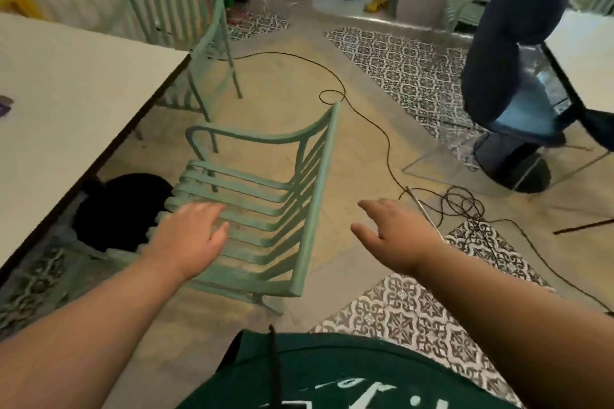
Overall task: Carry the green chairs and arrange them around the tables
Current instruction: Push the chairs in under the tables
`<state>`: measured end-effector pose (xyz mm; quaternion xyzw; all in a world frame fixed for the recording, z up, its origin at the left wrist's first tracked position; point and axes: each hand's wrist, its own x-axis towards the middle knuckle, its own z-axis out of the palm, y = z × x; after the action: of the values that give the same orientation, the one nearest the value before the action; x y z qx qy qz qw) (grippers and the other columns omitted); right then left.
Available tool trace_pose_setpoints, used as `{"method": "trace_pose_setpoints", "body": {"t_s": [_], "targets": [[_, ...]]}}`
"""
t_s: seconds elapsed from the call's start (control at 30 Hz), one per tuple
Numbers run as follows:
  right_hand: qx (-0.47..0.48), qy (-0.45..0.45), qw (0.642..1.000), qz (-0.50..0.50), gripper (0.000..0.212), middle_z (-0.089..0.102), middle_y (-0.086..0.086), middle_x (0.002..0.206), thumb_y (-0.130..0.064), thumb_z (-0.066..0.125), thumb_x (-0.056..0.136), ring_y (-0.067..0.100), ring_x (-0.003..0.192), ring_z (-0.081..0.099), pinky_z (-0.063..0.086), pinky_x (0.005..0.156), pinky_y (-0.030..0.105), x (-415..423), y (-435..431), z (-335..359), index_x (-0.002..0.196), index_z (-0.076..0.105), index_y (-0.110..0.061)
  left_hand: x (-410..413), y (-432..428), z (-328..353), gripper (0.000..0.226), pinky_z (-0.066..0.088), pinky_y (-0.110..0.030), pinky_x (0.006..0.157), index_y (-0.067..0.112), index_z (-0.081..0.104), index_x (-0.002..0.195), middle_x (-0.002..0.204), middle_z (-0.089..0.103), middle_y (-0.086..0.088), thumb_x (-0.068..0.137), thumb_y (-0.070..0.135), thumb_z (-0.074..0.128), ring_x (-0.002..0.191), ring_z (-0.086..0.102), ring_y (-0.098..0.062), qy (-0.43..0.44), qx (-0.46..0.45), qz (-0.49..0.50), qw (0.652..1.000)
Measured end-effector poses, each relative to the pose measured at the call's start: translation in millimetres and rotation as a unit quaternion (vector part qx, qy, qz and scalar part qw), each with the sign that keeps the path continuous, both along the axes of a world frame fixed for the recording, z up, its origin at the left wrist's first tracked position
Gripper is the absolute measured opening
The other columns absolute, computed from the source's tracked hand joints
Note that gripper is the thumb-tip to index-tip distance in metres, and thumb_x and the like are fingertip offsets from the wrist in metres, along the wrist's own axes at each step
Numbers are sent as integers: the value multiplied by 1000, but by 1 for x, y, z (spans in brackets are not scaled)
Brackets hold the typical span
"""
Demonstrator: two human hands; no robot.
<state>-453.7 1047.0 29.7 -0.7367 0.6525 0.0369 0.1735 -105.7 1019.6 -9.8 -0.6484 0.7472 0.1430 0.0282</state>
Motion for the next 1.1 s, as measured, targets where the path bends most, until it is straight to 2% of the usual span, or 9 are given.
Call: {"method": "trace_pose_setpoints", "body": {"t_s": [0.17,0.27,0.37,0.5,0.6,0.77,0.9,1.1], "targets": [[4,25,995,99,63,55,6,147,-55,42,103,25,137,47,35,113,38,-57,-44,13,154,42,-18,-52,37,-2,51,47,-50,103,17,55,147,141,62,-9,102,40,48,131,54,-33,20,10,139,990],[10,43,989,143,66,52,6,151,-59,40,101,25,140,45,35,117,40,-75,-76,15,154,41,-19,-81,64,2,57,44,-46,105,20,50,150,148,57,-5,102,47,38,136,50,-28,19,29,188,982],[11,49,981,190,66,50,4,154,-60,37,101,24,144,41,33,120,41,-69,-101,15,155,39,-22,-85,80,6,69,46,-44,101,20,56,146,141,62,-4,91,52,27,130,56,-28,18,16,235,972],[0,47,972,230,64,53,4,150,-58,38,102,23,141,45,35,118,41,-51,-133,12,155,41,-21,-77,82,-4,57,43,-45,106,23,48,151,149,55,-2,102,48,34,137,49,-26,0,34,280,959],[-4,36,966,254,65,54,4,150,-59,37,102,23,141,45,36,118,42,-41,-154,10,155,41,-21,-77,74,-6,56,44,-46,106,23,47,151,148,55,-2,103,47,35,136,48,-27,5,26,298,954],[-10,34,949,314,59,56,2,149,-56,37,102,21,139,47,37,118,40,-29,-198,-1,149,48,-23,-90,58,-4,80,45,-46,104,23,50,150,146,57,-2,88,58,14,134,51,-26,6,15,324,946],[-13,46,922,385,57,61,3,141,-57,37,102,24,133,52,41,113,41,-15,-250,-20,143,55,-22,-104,40,-12,85,43,-44,106,22,49,150,146,58,-3,84,59,10,134,50,-26,2,2,375,927],[-22,72,861,504,54,68,4,128,-56,39,102,26,121,58,45,105,38,-6,-348,-49,136,62,-21,-175,4,-33,83,43,-47,108,22,48,151,148,56,-5,87,60,11,135,49,-29,-3,9,489,872]]}}
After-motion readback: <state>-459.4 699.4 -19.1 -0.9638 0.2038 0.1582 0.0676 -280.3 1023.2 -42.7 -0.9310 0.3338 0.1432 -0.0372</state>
